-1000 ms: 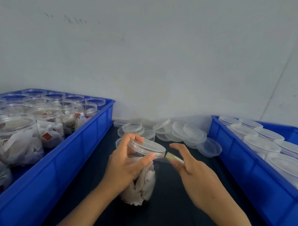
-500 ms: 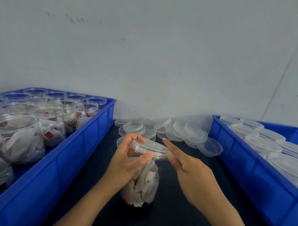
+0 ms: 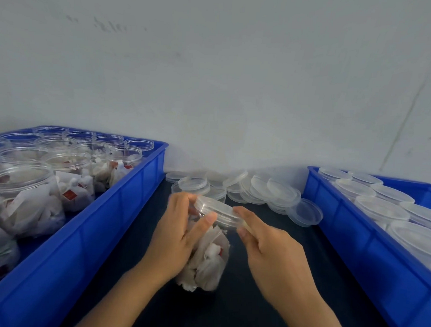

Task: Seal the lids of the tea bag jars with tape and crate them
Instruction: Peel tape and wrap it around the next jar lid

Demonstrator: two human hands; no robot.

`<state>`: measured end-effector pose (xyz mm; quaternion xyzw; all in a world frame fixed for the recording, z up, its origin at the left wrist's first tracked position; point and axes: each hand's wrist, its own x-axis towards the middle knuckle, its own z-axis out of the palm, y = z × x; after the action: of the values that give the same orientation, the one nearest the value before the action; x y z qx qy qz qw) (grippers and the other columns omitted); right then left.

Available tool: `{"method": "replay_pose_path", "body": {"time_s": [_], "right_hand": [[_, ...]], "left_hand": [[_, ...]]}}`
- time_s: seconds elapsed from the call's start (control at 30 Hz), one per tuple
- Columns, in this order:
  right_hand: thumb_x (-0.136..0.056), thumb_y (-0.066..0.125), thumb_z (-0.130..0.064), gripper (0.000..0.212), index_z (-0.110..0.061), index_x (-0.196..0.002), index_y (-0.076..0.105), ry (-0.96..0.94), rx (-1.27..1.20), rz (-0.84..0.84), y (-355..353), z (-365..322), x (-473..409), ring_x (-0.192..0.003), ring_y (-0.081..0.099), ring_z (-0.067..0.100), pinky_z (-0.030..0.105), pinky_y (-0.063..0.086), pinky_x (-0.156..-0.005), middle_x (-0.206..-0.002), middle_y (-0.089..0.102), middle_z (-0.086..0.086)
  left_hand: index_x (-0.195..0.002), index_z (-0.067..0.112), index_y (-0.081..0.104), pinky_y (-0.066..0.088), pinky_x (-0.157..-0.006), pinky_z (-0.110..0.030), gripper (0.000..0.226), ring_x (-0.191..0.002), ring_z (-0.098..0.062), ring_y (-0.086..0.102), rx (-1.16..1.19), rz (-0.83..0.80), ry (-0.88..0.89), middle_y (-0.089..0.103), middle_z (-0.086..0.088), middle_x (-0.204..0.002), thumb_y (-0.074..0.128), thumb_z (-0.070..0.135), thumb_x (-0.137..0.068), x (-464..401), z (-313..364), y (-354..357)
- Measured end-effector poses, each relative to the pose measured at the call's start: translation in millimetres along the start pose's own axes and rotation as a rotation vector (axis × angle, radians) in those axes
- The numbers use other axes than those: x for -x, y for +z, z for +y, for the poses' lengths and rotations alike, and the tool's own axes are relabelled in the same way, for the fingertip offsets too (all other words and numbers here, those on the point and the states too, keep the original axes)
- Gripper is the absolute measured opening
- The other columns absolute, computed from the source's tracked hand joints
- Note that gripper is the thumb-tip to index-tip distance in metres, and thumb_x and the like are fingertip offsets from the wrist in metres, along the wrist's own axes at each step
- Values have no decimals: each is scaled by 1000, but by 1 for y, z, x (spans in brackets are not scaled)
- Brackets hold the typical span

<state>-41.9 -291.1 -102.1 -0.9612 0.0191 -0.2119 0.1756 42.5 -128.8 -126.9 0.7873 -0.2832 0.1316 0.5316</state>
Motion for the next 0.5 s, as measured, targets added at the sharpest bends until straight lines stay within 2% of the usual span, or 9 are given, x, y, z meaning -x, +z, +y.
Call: {"method": "replay_pose_path", "body": {"time_s": [0.07, 0.13, 0.17, 0.23, 0.33, 0.37, 0.43, 0.47, 0.5], "right_hand": [[-102, 25, -43, 43, -51, -144, 20, 0, 7, 30, 2, -1, 2, -67, 47, 5, 23, 43, -67, -72, 44, -13], [-103, 25, -40, 46, -52, -146, 14, 2, -12, 21, 4, -4, 4, -70, 48, 3, 22, 44, -67, -75, 44, -16], [-104, 27, -37, 49, -53, -146, 10, 5, -35, 0, 5, -6, 5, -76, 51, 3, 22, 47, -70, -82, 46, -17], [-104, 31, -32, 56, -56, -146, 2, -8, -62, -54, 5, -11, 6, -90, 55, 4, 24, 50, -79, -98, 50, -17], [-103, 27, -38, 55, -61, -143, -2, -57, -139, -78, 5, -14, 6, -101, 55, 4, 25, 49, -88, -114, 55, -16], [-102, 26, -41, 53, -63, -141, -2, -57, -191, -91, 6, -14, 6, -96, 56, 1, 24, 48, -86, -108, 56, -19], [-98, 27, -52, 52, -63, -142, 2, 25, -332, -146, 8, -14, 8, -74, 57, -1, 23, 48, -79, -79, 58, -19], [-93, 26, -62, 56, -59, -145, 3, 90, -384, -189, 8, -14, 9, -68, 57, 1, 25, 48, -78, -69, 58, -15], [-84, 23, -73, 68, -54, -147, 5, 139, -401, -222, 7, -14, 9, -69, 57, 3, 27, 49, -81, -69, 57, -12]], "left_hand": [[-132, 32, 48, 43, -78, -5, 67, -97, 7, 53, -65, 86, 2, 44, 18, -114, 26, 69, -80, 3, 5, 4], [-140, 40, 37, 45, -80, -9, 75, -101, 8, 54, 26, 62, -54, 48, 24, -116, 34, 75, -74, 8, 8, 8], [-137, 47, 34, 45, -80, -12, 77, -104, 9, 54, 70, 39, -83, 52, 25, -116, 42, 80, -68, 10, 9, 10], [-118, 58, 34, 41, -77, -11, 76, -102, 13, 51, 94, 59, -132, 53, 30, -110, 55, 88, -51, 10, 8, 13], [-103, 54, 43, 38, -73, -10, 70, -93, 20, 52, 115, 163, -189, 57, 29, -100, 67, 83, -43, 9, 5, 14], [-103, 51, 46, 41, -73, -12, 71, -93, 19, 53, 130, 181, -199, 59, 26, -99, 70, 83, -44, 9, 4, 14], [-109, 45, 52, 48, -79, -20, 77, -95, 10, 59, 158, 197, -212, 64, 21, -101, 72, 80, -43, 8, 1, 15], [-111, 42, 54, 50, -80, -23, 79, -95, 7, 60, 167, 204, -214, 65, 20, -101, 71, 78, -42, 7, -1, 15], [-111, 40, 55, 51, -80, -22, 80, -95, 6, 61, 168, 209, -214, 66, 19, -100, 71, 77, -42, 6, -2, 14]]}}
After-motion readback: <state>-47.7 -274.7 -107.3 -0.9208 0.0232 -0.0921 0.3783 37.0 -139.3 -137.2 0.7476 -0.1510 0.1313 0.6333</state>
